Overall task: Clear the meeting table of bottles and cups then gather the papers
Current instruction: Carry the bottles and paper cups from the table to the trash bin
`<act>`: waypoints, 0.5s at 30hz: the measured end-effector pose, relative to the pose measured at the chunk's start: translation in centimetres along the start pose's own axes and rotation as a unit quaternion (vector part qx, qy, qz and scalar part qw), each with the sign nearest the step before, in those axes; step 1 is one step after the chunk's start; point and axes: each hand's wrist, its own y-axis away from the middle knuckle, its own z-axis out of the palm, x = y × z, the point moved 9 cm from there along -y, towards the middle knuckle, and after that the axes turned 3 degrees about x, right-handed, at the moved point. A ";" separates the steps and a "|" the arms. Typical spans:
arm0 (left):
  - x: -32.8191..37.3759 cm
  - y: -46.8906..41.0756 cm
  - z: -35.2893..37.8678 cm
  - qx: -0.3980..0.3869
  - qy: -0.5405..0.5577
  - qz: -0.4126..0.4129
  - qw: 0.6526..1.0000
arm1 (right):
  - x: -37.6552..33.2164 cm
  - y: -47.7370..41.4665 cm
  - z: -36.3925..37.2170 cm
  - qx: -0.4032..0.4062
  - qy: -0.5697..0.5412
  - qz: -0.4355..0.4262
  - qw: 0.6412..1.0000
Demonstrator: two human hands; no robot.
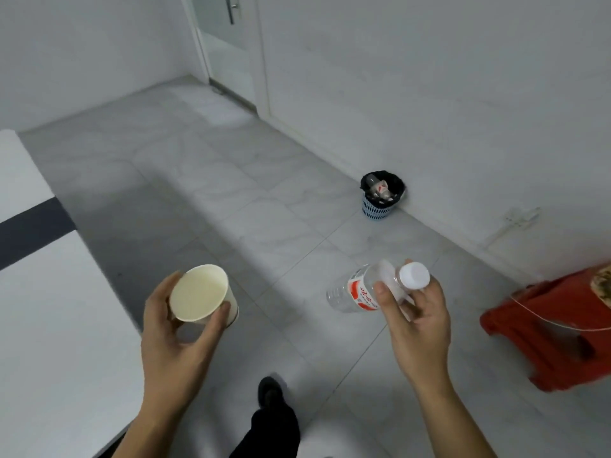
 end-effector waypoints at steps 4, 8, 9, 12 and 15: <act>-1.3 -5.6 7.4 -0.010 0.019 -0.009 1.000 | 2.0 -8.1 0.6 0.021 0.020 -0.006 1.000; -1.9 -12.9 17.2 -0.043 0.051 -0.015 0.998 | 3.2 -17.6 0.8 0.061 0.055 -0.015 0.997; -1.7 -14.9 19.9 -0.056 0.062 -0.018 0.996 | 3.1 -19.8 0.5 0.075 0.067 -0.015 0.995; 0.5 -20.2 27.7 -0.098 0.081 -0.024 0.992 | 2.0 -26.0 -0.5 0.113 0.105 -0.020 0.988; 3.2 -24.8 35.3 -0.151 0.066 0.002 0.986 | 1.6 -31.6 -1.9 0.137 0.135 -0.014 0.981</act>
